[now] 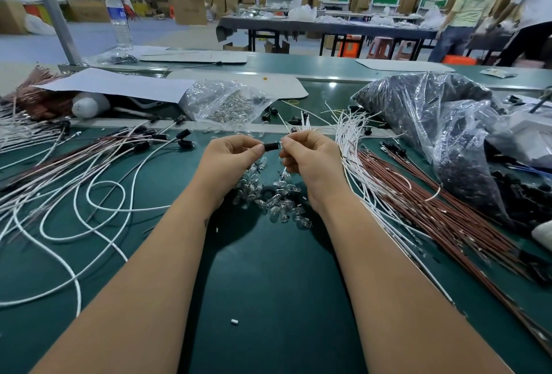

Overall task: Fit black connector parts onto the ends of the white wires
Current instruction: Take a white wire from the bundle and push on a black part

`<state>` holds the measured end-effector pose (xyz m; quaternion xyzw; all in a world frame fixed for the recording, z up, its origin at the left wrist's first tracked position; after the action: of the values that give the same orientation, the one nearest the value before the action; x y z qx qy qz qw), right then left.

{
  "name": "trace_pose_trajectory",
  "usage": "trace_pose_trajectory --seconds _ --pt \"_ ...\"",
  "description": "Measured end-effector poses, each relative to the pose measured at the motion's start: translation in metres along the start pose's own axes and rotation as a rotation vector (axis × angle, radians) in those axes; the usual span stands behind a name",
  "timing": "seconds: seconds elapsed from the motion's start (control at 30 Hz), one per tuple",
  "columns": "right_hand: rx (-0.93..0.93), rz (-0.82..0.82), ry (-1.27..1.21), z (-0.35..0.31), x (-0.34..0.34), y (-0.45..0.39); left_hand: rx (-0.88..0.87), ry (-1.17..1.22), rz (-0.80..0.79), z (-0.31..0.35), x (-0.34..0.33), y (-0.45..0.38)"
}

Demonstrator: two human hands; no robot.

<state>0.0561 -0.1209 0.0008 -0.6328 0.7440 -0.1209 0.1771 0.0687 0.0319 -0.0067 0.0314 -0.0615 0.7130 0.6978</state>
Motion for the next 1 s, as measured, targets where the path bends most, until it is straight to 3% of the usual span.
trace_pose_trajectory --seconds 0.5,1.0 --pt "0.007 -0.008 -0.015 0.0031 0.0034 -0.0005 0.040 -0.044 0.006 -0.0041 -0.0001 -0.0019" --pt "0.001 -0.067 0.020 0.0028 0.0017 -0.0006 -0.031 -0.059 0.024 0.0044 -0.0029 0.0056"
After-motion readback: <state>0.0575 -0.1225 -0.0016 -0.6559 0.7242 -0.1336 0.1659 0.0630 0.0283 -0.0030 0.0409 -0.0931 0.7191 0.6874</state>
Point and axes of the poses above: each hand's wrist, its own y-axis away from the middle knuckle, its own x-axis out of the back of the hand, z = x × y, the point moved 3 cm from there along -y, towards the middle knuckle, and after that the axes turned 13 degrees about x, right-handed, at the moved point
